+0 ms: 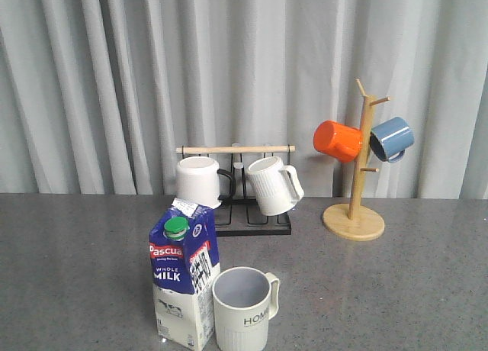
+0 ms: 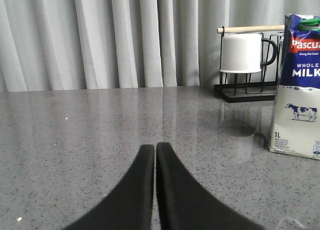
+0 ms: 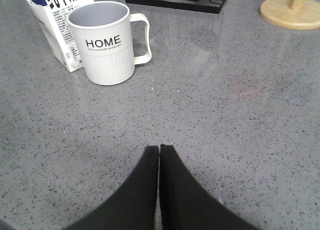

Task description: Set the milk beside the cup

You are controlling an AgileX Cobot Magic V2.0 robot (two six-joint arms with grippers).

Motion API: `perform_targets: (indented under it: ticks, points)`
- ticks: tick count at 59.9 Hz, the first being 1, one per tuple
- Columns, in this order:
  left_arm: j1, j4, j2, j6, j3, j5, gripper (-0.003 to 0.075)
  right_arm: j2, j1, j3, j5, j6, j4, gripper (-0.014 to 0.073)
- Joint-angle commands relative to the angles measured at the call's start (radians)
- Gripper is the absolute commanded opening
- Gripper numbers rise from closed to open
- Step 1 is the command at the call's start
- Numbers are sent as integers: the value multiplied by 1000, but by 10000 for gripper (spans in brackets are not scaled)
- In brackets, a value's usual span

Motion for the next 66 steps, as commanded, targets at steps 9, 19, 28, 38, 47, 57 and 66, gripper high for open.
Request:
perform_targets:
  ticks: [9, 19, 28, 38, 47, 57, 66]
  points:
    - [2, -1, -13, -2, 22, -67, -7, -32, -4, -29, -86, 3, -6, -5]
    - [2, -1, -13, -2, 22, -67, -7, -123, -19, 13, -225, 121, -195, -5]
    - [2, -1, -13, -2, 22, -67, -7, -266, -154, 145, -320, 438, -390, -5]
    - [2, -1, -13, -2, 22, -67, -7, -456, -275, 240, -260, 673, -593, -5]
    - [2, -1, -13, -2, 22, -67, -7, -563, -292, 288, -233, 684, -603, -5]
    - [2, -1, -13, -2, 22, -67, -7, -594, -292, 338, -218, 687, -603, -5]
    - [2, -1, -13, -2, 22, -67, -7, -613, -292, 366, -228, 684, -604, -5]
